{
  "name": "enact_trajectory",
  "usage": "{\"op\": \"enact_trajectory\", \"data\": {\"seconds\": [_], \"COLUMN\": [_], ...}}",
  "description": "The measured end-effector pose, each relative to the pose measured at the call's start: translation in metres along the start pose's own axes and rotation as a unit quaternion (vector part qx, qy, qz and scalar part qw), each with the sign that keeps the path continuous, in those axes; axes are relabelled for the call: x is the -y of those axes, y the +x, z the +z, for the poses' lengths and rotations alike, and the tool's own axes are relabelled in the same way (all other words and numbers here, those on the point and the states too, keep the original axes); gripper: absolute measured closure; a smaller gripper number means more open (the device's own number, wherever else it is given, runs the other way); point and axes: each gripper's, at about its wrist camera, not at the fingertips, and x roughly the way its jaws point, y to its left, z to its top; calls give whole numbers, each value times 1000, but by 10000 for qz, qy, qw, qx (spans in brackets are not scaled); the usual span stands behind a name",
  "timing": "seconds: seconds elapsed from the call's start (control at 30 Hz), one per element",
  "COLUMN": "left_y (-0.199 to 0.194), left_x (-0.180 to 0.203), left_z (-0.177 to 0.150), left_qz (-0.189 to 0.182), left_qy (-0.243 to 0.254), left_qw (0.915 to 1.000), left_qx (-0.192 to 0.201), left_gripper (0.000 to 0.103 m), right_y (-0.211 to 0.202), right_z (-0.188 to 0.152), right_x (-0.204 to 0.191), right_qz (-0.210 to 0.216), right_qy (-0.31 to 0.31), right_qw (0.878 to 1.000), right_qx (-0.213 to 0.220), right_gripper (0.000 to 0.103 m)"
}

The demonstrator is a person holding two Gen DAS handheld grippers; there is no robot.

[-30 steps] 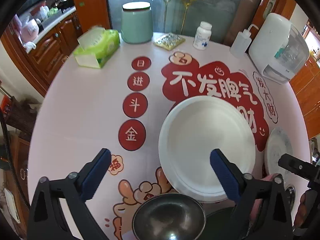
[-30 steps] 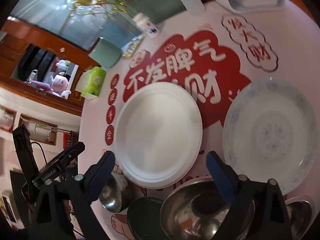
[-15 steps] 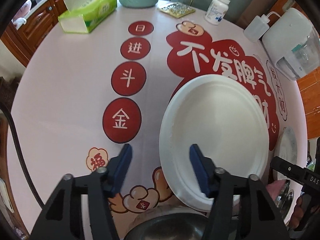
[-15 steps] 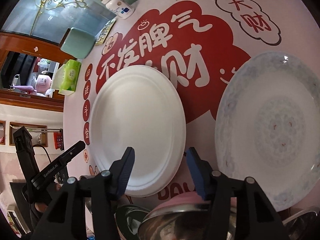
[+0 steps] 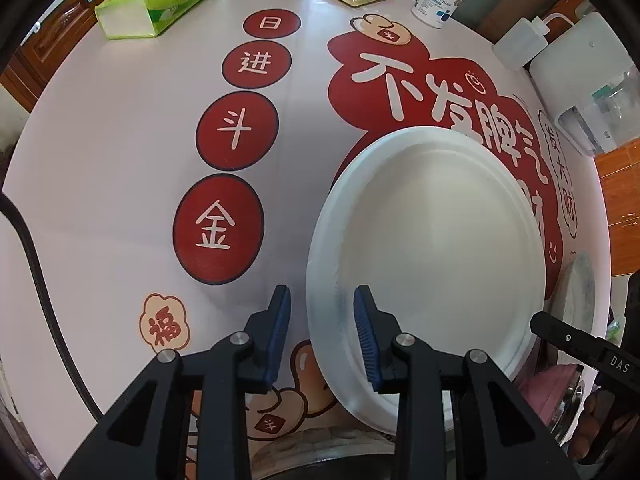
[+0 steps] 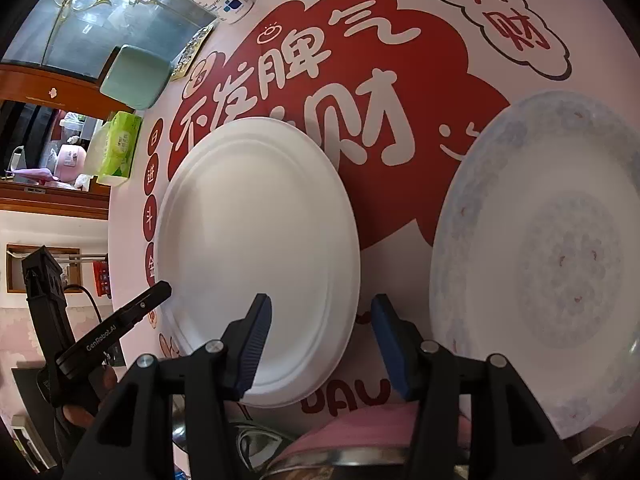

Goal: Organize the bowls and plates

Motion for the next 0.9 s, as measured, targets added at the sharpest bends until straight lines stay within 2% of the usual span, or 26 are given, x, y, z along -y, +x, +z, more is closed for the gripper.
{"op": "enact_trajectory", "data": {"seconds": [0.27,0.5,0.73,0.9], "left_y": [5,6,2,-18], "left_x": [0,5,-2,-7], "left_z": [2,3,2,0], "left_qz": [-69,-87,-182,-397], "left_qy": [1,40,-38,-190], "left_qw": [10000,9999,9996,9963], "left_qx": [12,76,198,743], "left_gripper": [77,81,82,82], "right_y": [2,3,1,-11], "right_z": [3,5,5,3], "right_x": [0,3,5,-3], "right_qz": [-92,-167,-57,94], "right_qy": [-83,-92,-122,-319], "right_qw": [9999,9997,9996,9982], "right_qx": [89,156,260,497], "right_gripper": [66,85,86,86]}}
